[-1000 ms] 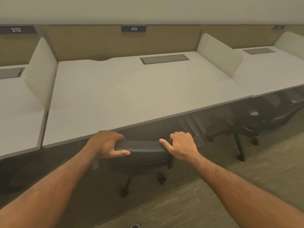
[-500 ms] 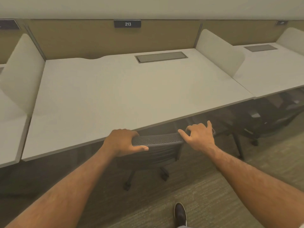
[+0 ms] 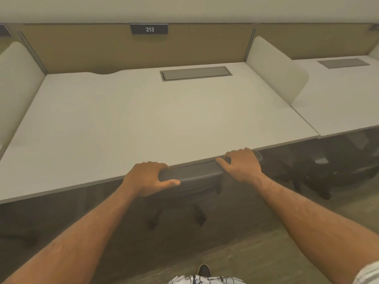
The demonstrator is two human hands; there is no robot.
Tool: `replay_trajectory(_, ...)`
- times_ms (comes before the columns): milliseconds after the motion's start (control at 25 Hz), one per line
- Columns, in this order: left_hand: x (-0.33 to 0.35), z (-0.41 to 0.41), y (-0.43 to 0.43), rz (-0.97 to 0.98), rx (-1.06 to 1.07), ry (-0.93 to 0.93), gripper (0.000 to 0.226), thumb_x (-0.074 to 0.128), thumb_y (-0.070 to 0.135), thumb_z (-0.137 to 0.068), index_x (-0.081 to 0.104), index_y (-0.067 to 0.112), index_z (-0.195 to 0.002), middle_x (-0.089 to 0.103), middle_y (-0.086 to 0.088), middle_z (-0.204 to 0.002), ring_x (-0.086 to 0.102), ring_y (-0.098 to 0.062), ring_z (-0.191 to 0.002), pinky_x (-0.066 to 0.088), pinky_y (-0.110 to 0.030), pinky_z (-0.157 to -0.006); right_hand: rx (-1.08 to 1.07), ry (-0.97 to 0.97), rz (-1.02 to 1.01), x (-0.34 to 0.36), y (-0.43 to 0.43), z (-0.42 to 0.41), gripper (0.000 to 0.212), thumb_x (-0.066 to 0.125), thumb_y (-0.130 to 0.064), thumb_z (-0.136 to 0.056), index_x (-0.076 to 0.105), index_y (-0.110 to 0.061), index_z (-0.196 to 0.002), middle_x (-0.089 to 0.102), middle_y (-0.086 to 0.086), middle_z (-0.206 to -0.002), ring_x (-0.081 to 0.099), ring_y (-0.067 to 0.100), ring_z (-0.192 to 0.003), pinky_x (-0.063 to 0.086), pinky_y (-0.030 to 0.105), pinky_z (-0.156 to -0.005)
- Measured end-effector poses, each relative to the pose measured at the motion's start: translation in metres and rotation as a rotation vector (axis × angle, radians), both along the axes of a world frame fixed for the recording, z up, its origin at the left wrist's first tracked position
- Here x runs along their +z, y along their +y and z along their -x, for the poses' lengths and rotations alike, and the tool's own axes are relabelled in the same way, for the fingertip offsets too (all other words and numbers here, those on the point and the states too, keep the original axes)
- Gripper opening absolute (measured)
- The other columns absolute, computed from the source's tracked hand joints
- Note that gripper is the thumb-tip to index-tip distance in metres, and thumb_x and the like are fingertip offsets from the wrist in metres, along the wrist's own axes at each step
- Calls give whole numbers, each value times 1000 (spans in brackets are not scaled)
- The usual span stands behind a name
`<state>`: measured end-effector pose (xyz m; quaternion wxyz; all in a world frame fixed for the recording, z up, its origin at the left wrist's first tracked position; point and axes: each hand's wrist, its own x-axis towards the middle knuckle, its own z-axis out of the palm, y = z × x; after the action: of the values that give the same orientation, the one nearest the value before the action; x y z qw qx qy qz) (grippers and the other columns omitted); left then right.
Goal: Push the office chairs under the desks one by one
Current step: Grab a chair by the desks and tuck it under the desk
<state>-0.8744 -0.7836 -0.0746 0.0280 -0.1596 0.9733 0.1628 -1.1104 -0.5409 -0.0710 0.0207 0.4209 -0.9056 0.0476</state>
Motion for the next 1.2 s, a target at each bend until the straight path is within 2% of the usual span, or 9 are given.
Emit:
replay_trajectory(120,-2,13,11,-27,33,-5,91,33,101,-66,63,40,-126,68,20,-121,63,-11,-108,46,-33,-84,52,-3,10,-2,5,21,58,23,-75,-89,47,-31,-60,46,-13,-56,45,14,-58,46,45,-90)
replay_trajectory(520,2,23,23,-18,88,-74,95,28,103,-64,62,39,-127,67,19,-122,61,-11,-108,45,-33,-85,34,-33,-5,-10,14,36,69,24,-75,-91,68,-25,-74,64,-7,-69,56,19,-69,44,46,-92)
replay_trajectory(600,5,22,27,9,97,-82,95,28,101,-66,61,38,-129,66,19,-127,60,-11,-114,44,-32,-87,54,-46,21,-10,18,35,67,28,-75,-92,72,-25,-82,69,-6,-77,59,20,-78,43,48,-96)
replay_trajectory(680,8,22,33,68,65,-61,94,29,94,-73,55,34,-140,58,13,-143,52,-13,-131,39,-37,-106,80,-83,80,-12,25,33,61,35,-70,-95,73,-23,-102,73,-1,-103,61,23,-102,38,49,-106)
replay_trajectory(760,10,23,46,117,5,-20,87,27,81,-82,42,30,-152,41,5,-160,32,-17,-149,16,-48,-125,81,-131,128,-15,36,28,57,39,-62,-100,65,-20,-129,63,3,-135,50,24,-129,27,47,-115)
replay_trajectory(880,6,29,80,162,-95,78,80,22,67,-89,28,30,-159,23,1,-169,15,-18,-156,2,-52,-127,50,-171,150,-15,61,6,61,36,-58,-104,43,-21,-152,33,5,-163,20,22,-152,5,45,-125)
replay_trajectory(1000,-6,43,124,232,-177,65,90,26,78,-90,13,26,-163,8,-4,-172,5,-23,-158,2,-55,-127,37,-158,136,-16,96,-18,70,40,-59,-102,23,-24,-161,10,2,-170,1,20,-156,-4,42,-124)
replay_trajectory(1120,-20,61,166,303,-245,67,101,24,87,-85,5,27,-163,-8,-8,-171,-10,-26,-158,-5,-59,-125,-17,-149,42,-15,142,-34,72,44,-58,-101,20,-25,-161,7,2,-171,2,20,-156,-2,42,-124)
replay_trajectory(1200,-26,75,197,328,-335,55,106,17,93,-80,9,27,-163,-6,-7,-171,-13,-25,-157,-9,-60,-124,-116,-155,4,-20,185,-44,74,46,-58,-101,20,-25,-162,7,2,-171,3,20,-156,1,44,-124)
